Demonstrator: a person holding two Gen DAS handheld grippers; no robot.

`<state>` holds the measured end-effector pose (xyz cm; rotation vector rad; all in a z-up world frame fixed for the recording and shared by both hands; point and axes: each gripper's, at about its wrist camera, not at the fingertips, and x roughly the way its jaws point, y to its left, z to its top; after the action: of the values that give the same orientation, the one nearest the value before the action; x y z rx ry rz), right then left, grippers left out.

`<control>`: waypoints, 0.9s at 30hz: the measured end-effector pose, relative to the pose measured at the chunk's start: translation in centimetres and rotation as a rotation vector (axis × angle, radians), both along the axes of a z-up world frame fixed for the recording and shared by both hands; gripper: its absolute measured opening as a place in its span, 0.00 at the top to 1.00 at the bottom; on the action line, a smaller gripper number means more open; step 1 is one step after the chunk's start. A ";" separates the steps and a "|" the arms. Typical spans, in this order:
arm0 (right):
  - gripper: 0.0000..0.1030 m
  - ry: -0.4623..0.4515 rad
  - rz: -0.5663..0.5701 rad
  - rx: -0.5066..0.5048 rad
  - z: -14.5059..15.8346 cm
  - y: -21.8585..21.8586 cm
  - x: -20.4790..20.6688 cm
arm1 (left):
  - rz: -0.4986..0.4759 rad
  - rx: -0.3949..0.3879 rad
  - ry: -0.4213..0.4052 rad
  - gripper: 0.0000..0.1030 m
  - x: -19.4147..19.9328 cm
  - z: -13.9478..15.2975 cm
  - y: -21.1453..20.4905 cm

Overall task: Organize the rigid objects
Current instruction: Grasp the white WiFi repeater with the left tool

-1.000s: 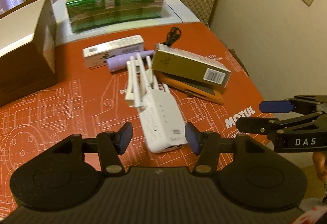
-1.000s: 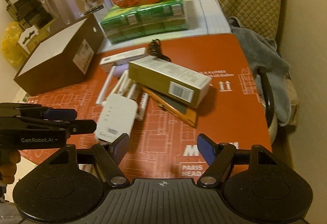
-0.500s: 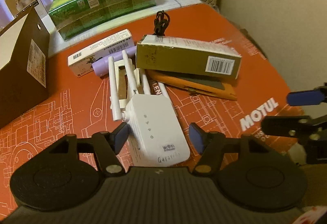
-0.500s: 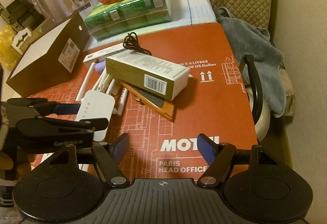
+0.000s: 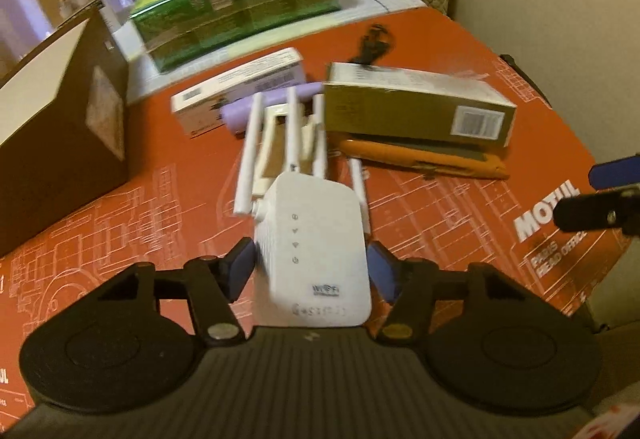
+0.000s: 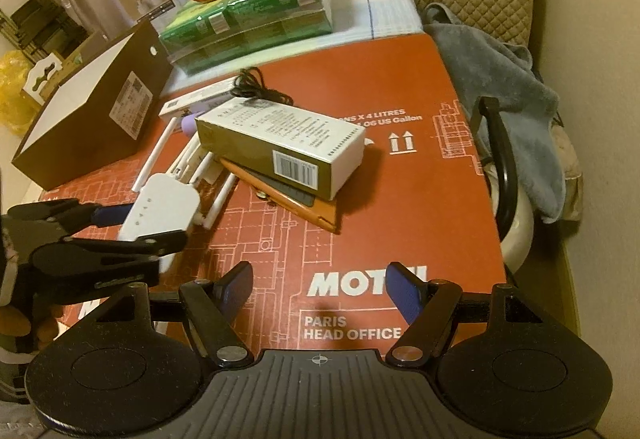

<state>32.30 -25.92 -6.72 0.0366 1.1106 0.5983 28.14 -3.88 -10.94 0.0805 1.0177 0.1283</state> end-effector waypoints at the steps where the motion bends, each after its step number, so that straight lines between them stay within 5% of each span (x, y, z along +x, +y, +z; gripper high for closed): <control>1: 0.32 0.000 0.005 0.001 0.0 0.2 0.0 | 0.008 -0.006 -0.006 0.45 -0.3 0.1 0.5; 9: 0.31 0.003 0.045 0.003 -0.4 1.8 0.2 | 0.121 -0.025 -0.023 0.45 -2.7 0.5 5.7; 17: 0.31 0.009 0.055 -0.004 -0.6 2.7 0.2 | 0.083 -0.028 -0.034 0.46 -3.2 1.3 7.5; 21: 0.31 0.011 0.051 -0.010 -0.6 2.9 0.2 | 0.031 0.023 -0.017 0.45 -2.0 1.1 6.3; 27: 0.31 0.013 0.030 -0.018 -0.6 2.7 0.1 | -0.077 0.206 0.048 0.43 -1.2 -0.4 3.9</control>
<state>32.45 -23.27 -7.32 0.0087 1.1307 0.6155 26.93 0.04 -11.36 0.3107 1.0458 0.1613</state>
